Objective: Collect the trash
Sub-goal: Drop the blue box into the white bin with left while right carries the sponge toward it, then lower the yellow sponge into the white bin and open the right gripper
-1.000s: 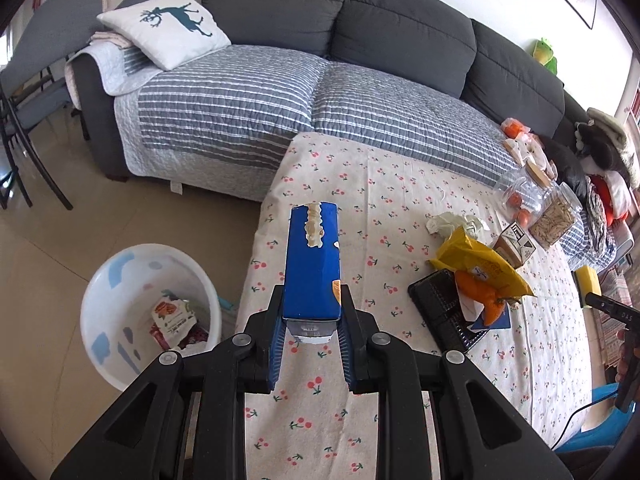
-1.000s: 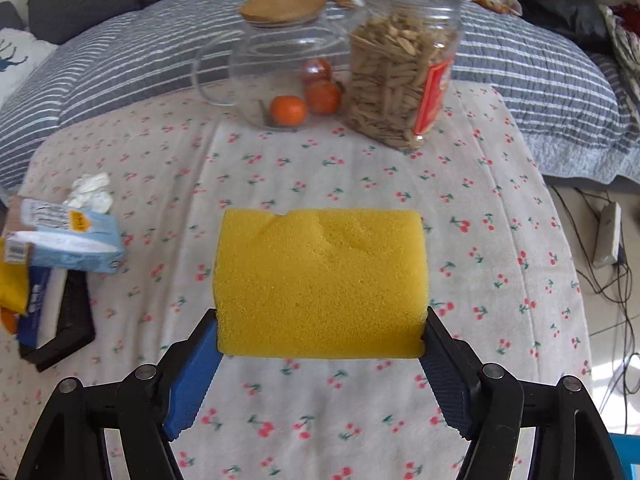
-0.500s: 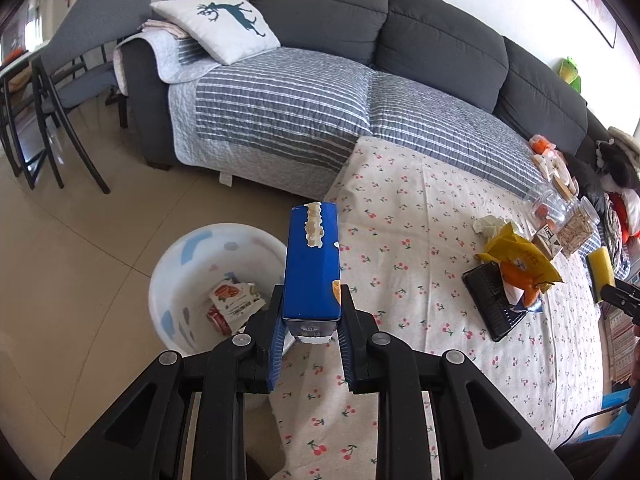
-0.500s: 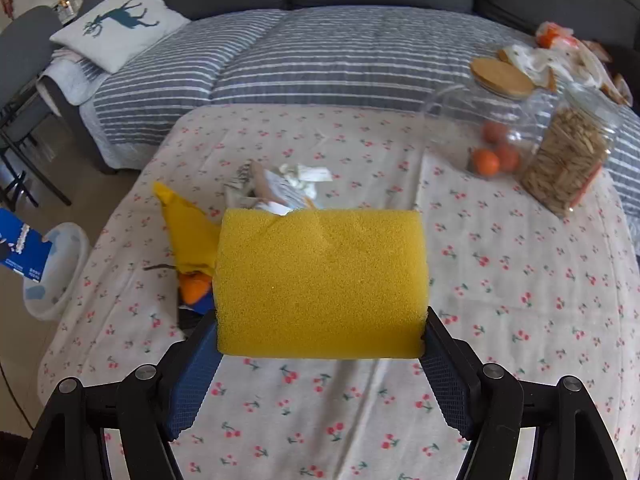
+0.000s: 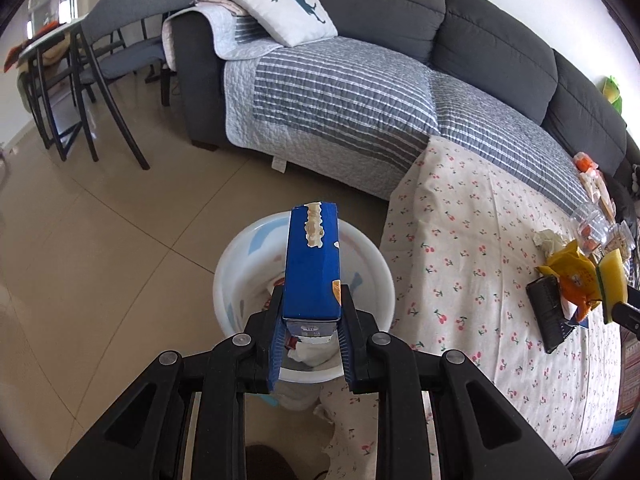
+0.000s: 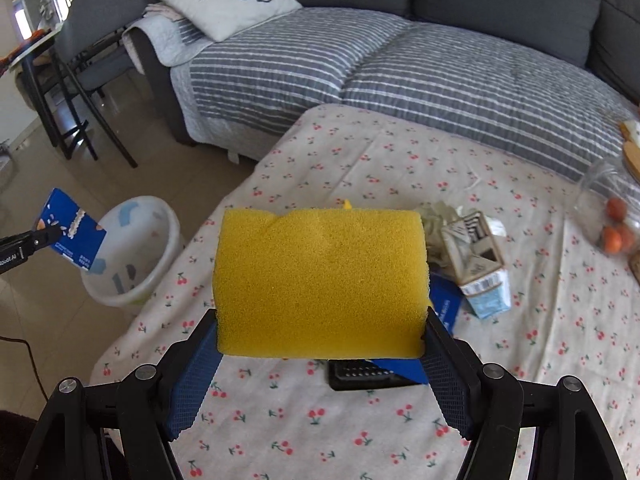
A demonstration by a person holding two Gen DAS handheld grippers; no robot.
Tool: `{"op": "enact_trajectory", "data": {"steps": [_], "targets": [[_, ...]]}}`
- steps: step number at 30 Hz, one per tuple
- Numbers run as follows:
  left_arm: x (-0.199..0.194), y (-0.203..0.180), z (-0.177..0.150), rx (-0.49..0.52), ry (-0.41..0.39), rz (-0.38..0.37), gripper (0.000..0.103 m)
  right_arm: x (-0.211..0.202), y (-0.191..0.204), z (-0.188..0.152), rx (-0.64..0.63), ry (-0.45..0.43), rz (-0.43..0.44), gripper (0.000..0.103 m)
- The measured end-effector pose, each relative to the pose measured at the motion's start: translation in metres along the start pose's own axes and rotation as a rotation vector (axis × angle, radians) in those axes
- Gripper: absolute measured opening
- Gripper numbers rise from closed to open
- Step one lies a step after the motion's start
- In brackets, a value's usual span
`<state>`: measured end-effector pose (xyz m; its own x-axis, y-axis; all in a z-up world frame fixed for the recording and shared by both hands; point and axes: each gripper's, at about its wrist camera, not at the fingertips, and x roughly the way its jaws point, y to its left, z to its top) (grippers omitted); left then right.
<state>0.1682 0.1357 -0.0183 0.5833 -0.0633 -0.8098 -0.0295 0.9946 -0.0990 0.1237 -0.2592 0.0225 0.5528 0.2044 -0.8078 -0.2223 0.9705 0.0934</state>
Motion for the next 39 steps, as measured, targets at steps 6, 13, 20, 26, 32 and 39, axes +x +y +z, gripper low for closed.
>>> {"op": "enact_trajectory", "data": {"steps": [6,13,20,26,32,39], "targets": [[0.022,0.008,0.004,0.016,0.004,0.034,0.026,0.033,0.023,0.007,-0.021,0.038,0.034,0.08],[0.026,0.026,0.006,-0.03,0.043,0.123,0.079,0.059,0.036,0.013,-0.033,0.067,0.051,0.08],[0.019,0.05,-0.005,-0.065,0.123,0.174,0.09,0.086,0.059,0.022,-0.04,0.096,0.096,0.08],[0.013,0.067,-0.012,-0.079,0.136,0.187,0.096,0.122,0.107,0.031,-0.114,0.154,0.141,0.08],[0.012,0.08,-0.011,-0.115,0.142,0.178,0.097,0.154,0.153,0.052,-0.143,0.164,0.197,0.081],[0.01,0.084,-0.009,-0.108,0.133,0.162,0.097,0.187,0.184,0.063,-0.148,0.185,0.206,0.083]]}}
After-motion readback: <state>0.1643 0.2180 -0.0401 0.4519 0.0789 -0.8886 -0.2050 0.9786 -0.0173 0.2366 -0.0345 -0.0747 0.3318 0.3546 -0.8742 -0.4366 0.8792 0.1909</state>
